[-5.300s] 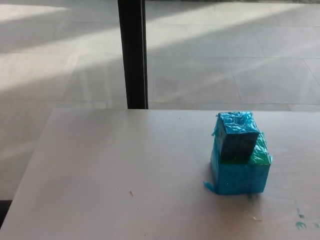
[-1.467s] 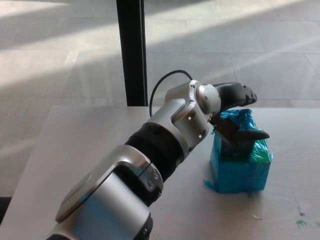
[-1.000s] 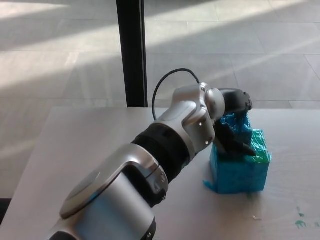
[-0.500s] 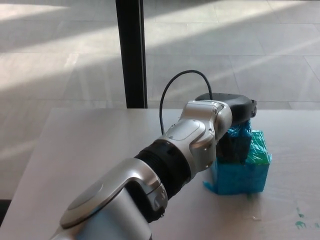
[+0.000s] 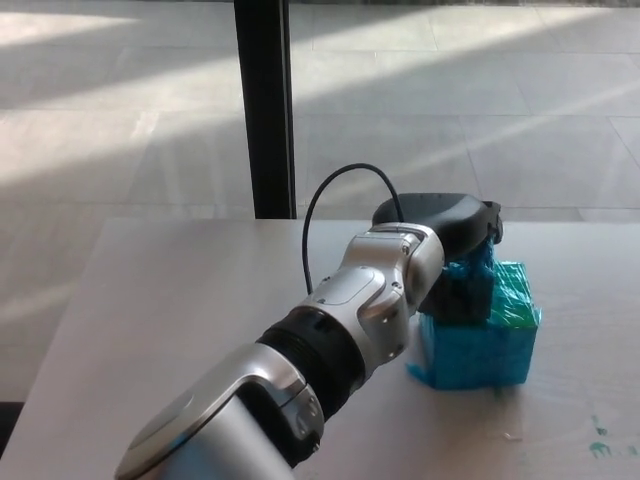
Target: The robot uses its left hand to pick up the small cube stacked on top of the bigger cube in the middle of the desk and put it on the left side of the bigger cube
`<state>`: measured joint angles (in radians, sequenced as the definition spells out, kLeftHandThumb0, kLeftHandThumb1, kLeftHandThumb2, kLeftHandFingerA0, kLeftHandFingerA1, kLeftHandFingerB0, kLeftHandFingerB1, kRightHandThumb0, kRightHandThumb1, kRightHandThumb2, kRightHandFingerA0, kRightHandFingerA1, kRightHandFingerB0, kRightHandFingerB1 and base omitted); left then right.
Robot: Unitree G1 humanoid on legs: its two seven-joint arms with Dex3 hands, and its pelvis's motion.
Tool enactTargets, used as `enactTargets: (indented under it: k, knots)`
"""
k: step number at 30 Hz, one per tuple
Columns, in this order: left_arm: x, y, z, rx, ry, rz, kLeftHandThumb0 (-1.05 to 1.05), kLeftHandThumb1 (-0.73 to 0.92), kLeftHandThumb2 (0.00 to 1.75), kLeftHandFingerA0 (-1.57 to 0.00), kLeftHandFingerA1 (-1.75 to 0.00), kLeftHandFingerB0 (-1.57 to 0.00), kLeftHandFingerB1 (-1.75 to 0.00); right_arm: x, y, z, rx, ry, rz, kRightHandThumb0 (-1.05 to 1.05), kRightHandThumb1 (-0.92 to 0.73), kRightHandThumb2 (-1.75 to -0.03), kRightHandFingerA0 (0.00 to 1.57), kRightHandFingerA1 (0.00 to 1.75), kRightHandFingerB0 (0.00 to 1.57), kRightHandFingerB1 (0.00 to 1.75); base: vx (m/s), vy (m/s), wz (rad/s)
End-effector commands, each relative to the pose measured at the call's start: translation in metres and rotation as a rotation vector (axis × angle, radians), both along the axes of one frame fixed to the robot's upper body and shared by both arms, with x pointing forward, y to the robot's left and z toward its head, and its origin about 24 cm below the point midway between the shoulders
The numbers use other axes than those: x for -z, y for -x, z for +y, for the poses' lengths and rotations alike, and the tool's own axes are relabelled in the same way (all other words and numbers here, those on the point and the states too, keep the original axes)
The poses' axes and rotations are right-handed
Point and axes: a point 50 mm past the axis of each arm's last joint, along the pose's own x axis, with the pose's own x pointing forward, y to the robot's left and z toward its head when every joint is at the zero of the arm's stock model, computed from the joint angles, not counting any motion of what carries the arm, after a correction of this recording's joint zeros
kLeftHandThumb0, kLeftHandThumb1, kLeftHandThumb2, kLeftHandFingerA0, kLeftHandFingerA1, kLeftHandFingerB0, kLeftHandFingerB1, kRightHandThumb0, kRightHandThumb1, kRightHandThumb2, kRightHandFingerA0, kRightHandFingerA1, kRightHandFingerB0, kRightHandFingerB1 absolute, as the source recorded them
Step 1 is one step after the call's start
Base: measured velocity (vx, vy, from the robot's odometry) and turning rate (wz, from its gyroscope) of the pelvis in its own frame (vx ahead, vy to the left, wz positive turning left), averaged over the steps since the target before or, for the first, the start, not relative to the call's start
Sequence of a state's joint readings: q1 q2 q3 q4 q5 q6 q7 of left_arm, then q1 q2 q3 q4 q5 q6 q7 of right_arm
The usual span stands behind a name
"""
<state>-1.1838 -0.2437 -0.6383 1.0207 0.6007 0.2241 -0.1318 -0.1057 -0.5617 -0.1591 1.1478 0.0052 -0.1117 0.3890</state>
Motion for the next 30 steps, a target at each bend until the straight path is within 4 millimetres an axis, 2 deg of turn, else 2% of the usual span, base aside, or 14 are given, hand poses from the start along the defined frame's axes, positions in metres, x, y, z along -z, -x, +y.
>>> enactTargets:
  k: [1, 2, 5, 6, 8, 9, 10, 11, 13, 15, 19, 22, 24, 30]
  knots:
    - [0.036, 0.007, 0.006, -0.031, -0.004, 0.085, -0.25, 0.61, 0.79, -0.76, -1.41, -0.74, -0.8, -0.005, -0.002, -0.004, 0.003, 0.035, -0.013, -0.31, -0.67, -0.6, 0.59, 0.62, 0.54, 0.38, 0.0, 0.0, 0.0]
    - [0.039, 0.008, 0.007, -0.032, 0.006, 0.077, -0.26, 0.65, 0.88, -0.73, -1.52, -0.68, -0.98, -0.005, -0.003, -0.004, -0.004, 0.041, -0.007, -0.3, -0.7, -0.61, 0.59, 0.58, 0.53, 0.38, 0.0, 0.0, 0.0]
    - [0.04, 0.007, 0.01, -0.033, 0.007, 0.064, -0.26, 0.66, 0.81, -0.73, -1.67, -0.66, -1.23, -0.005, -0.003, -0.004, 0.003, 0.041, -0.011, -0.29, -0.69, -0.6, 0.6, 0.61, 0.54, 0.38, 0.0, 0.0, 0.0]
    - [0.039, 0.007, 0.01, -0.034, 0.008, 0.061, -0.21, 0.61, 0.83, -0.85, -1.75, -0.68, -1.35, -0.004, -0.003, -0.004, 0.004, 0.04, -0.013, -0.3, -0.68, -0.6, 0.6, 0.61, 0.55, 0.38, 0.0, 0.0, 0.0]
    - [0.038, 0.005, 0.011, -0.037, 0.008, 0.056, -0.18, 0.61, 0.83, -0.95, -1.74, -0.66, -1.42, -0.004, -0.002, -0.004, 0.003, 0.043, -0.011, -0.31, -0.7, -0.61, 0.59, 0.58, 0.55, 0.39, 0.0, 0.0, 0.0]
    - [0.035, 0.004, 0.012, -0.041, 0.009, 0.057, -0.18, 0.61, 0.83, -0.95, -1.74, -0.66, -1.42, -0.004, -0.002, -0.004, -0.002, 0.046, -0.01, -0.31, -0.7, -0.61, 0.59, 0.58, 0.55, 0.39, 0.0, 0.0, 0.0]
    - [0.034, 0.003, 0.012, -0.043, 0.009, 0.057, -0.25, 0.63, 0.82, -0.79, -1.75, -0.69, -1.52, -0.004, -0.002, -0.004, 0.006, 0.044, -0.011, -0.3, -0.68, -0.6, 0.6, 0.59, 0.56, 0.38, 0.0, 0.0, 0.0]
    - [0.029, 0.0, 0.013, -0.043, -0.014, 0.033, -0.32, 0.71, 0.79, -0.84, -1.75, -0.66, -1.52, -0.003, -0.001, -0.004, 0.02, 0.039, -0.016, -0.29, -0.68, -0.6, 0.61, 0.61, 0.57, 0.39, 0.0, 0.0, 0.0]
    - [0.019, -0.004, 0.014, -0.036, -0.068, -0.031, -0.33, 0.7, 0.8, -0.86, -1.75, -0.67, -1.52, -0.003, -0.001, -0.004, 0.032, 0.036, -0.024, -0.29, -0.67, -0.6, 0.62, 0.63, 0.58, 0.39, 0.0, 0.0, 0.0]
    - [0.009, -0.008, 0.016, -0.032, -0.094, -0.071, -0.34, 0.74, 0.76, -0.88, -1.75, -0.67, -1.31, -0.003, 0.001, -0.004, 0.031, 0.03, -0.024, -0.27, -0.69, -0.6, 0.6, 0.6, 0.56, 0.39, 0.0, 0.0, 0.0]
    - [0.0, -0.012, 0.019, -0.028, -0.07, -0.103, -0.34, 0.74, 0.78, -0.85, -1.75, -0.67, -1.35, -0.003, -0.001, -0.003, 0.019, 0.046, -0.016, -0.3, -0.69, -0.6, 0.61, 0.6, 0.54, 0.39, 0.0, 0.0, 0.0]
    - [-0.005, -0.014, 0.024, -0.042, -0.005, -0.109, -0.36, 0.71, 0.77, -0.85, -1.75, -0.69, -1.52, -0.003, 0.001, -0.003, 0.027, 0.031, -0.019, -0.31, -0.67, -0.6, 0.58, 0.59, 0.52, 0.39, 0.0, 0.0, 0.0]
    - [-0.01, -0.016, 0.027, -0.047, 0.022, -0.147, -0.34, 0.65, 0.8, -0.87, -1.75, -0.73, -1.53, -0.001, 0.003, -0.004, 0.037, 0.015, -0.012, -0.31, -0.67, -0.59, 0.56, 0.56, 0.51, 0.38, 0.0, 0.0, 0.0]
    - [-0.03, -0.025, 0.04, -0.073, -0.003, -0.188, -0.33, 0.71, 0.78, -0.78, -1.72, -0.74, -1.06, -0.002, 0.004, -0.005, 0.027, 0.037, -0.013, -0.32, -0.68, -0.6, 0.6, 0.59, 0.51, 0.39, 0.0, 0.0, 0.0]
